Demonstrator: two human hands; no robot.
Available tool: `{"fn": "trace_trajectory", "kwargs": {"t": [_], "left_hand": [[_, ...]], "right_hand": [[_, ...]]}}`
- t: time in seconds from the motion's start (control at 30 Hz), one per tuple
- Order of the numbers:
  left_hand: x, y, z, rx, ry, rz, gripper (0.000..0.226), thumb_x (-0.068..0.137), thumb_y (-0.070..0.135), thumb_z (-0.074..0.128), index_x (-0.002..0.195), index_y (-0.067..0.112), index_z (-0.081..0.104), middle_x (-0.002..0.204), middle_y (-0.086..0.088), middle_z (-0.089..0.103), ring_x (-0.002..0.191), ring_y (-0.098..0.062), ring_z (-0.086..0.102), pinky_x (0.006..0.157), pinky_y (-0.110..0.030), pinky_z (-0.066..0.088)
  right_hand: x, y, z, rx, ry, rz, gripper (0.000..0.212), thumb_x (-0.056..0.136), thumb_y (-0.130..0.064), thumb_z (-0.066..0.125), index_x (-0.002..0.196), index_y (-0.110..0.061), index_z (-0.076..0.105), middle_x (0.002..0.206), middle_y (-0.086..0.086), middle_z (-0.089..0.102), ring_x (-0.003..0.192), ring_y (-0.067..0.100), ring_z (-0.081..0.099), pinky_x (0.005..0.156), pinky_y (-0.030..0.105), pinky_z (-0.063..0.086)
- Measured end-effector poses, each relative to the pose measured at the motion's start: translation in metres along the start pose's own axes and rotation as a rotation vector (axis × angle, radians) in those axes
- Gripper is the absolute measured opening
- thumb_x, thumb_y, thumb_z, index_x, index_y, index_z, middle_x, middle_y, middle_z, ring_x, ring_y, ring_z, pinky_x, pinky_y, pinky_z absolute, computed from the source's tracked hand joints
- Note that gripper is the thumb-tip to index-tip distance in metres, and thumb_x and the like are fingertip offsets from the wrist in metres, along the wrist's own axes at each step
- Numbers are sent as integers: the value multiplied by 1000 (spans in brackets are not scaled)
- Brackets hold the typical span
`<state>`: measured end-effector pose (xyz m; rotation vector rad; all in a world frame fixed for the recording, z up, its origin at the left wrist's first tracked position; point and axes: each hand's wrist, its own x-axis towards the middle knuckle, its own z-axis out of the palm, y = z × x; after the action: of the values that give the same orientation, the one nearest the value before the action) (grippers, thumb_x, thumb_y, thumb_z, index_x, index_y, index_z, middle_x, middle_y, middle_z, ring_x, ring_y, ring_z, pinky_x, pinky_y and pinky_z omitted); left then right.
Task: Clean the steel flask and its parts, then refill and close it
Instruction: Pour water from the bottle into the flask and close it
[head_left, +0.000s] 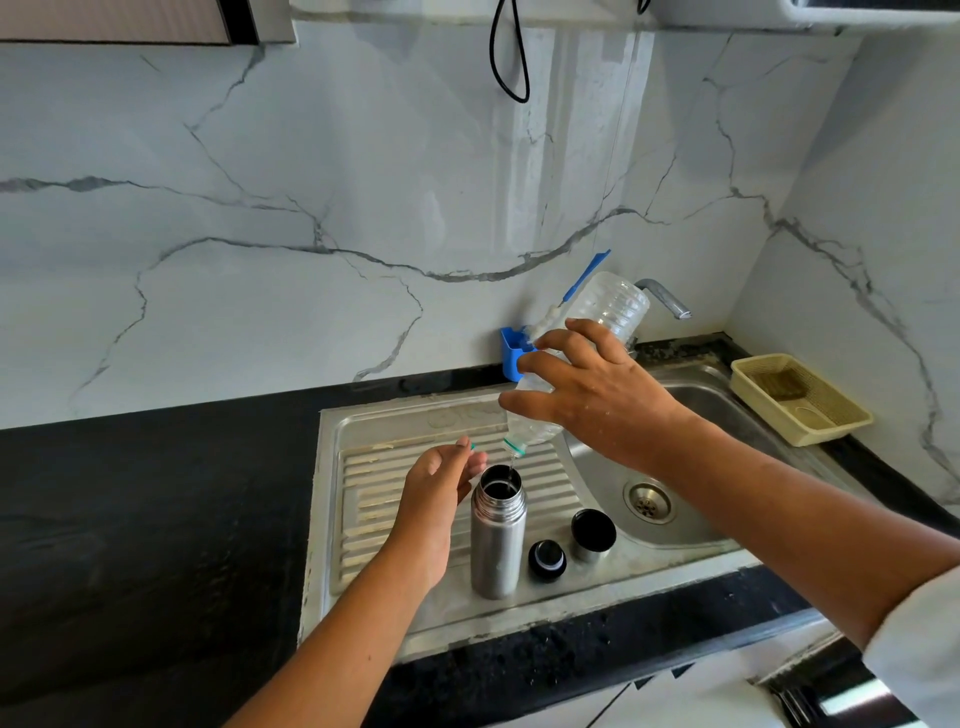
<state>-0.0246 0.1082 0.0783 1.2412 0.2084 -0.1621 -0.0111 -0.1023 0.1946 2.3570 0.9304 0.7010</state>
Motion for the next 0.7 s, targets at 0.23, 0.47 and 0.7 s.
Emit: {"fn": "trace_trajectory", "kwargs": {"t": [0.23,0.47,0.7], "left_hand": [[0,0,-3,-23,0,-9,19,101,32,64,106,14,67,101,-5,79,107,-23,72,112,-48,46],[0,2,-6,-49,13,-6,20,94,34,71,104,16,70,97,1,78,106,-19,70,112,-44,46],[16,31,8,-111,29,31,38,75,37,78,107,19,72,109,0,78,111,-18,68,98,-34,48]], "right_hand": [[0,-3,2,3,6,-2,58,86,-11,51,138,-38,52,133,9,57,125,37,51,112,56,32],[0,-11,12,201,-207,212,77,76,-13,72,142,-40,42,134,0,58,123,33,51,105,53,35],[9,-7,30,808,-360,598,84,75,-36,83,142,-31,33,128,-3,61,109,23,58,97,43,50]]}}
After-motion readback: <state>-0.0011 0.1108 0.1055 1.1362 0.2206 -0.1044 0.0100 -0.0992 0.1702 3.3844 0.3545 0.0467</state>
